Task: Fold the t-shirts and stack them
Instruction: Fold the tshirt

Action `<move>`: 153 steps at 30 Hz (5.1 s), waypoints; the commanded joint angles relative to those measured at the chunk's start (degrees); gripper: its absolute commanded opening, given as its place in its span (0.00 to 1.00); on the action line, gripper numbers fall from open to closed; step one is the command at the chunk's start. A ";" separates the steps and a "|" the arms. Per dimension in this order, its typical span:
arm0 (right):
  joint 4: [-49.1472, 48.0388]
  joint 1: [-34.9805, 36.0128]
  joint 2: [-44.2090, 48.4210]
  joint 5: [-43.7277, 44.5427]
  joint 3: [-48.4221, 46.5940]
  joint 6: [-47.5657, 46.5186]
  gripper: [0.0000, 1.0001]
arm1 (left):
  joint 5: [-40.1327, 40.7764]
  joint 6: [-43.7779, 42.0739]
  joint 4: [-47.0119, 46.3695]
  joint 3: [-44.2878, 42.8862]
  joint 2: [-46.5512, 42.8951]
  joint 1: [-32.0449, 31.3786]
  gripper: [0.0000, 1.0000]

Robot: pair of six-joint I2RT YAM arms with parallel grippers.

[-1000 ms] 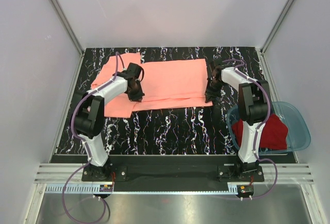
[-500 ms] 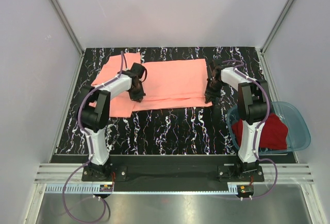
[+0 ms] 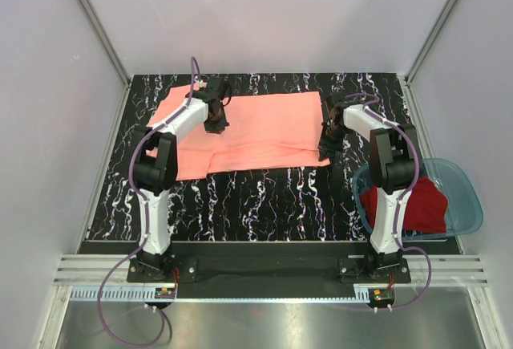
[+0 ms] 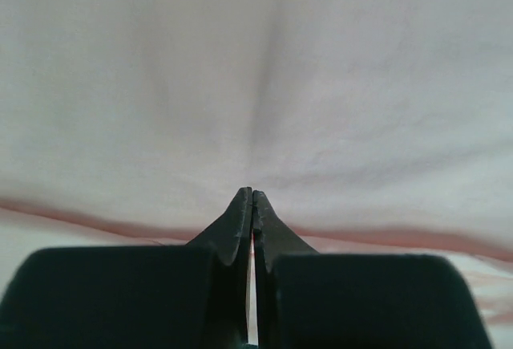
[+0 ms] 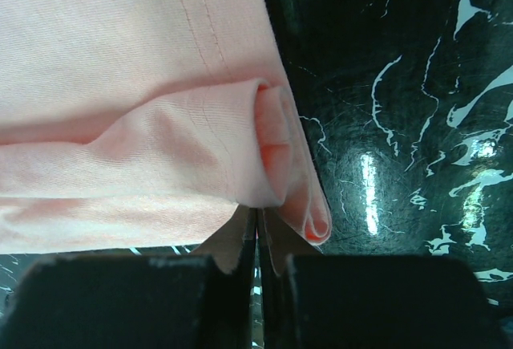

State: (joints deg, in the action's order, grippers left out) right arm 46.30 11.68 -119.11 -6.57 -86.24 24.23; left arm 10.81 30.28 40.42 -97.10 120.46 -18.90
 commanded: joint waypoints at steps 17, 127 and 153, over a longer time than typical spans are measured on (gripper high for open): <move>7.39 10.37 -3.22 0.86 -18.43 3.63 0.40 | -12.92 3.38 -10.37 22.48 -12.98 -5.19 0.01; 2.47 17.76 -9.30 9.28 -18.55 1.10 0.47 | -20.91 -3.82 -1.22 37.42 -44.61 40.87 0.30; -2.62 11.00 -4.20 12.54 -4.12 -3.92 0.45 | -16.70 1.53 -6.42 42.17 -22.30 39.90 0.00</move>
State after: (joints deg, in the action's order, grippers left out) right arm 42.17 25.04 -122.85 3.38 -92.75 22.65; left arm -11.46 29.45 31.31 -54.28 95.88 20.84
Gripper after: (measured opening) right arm 0.447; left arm 0.014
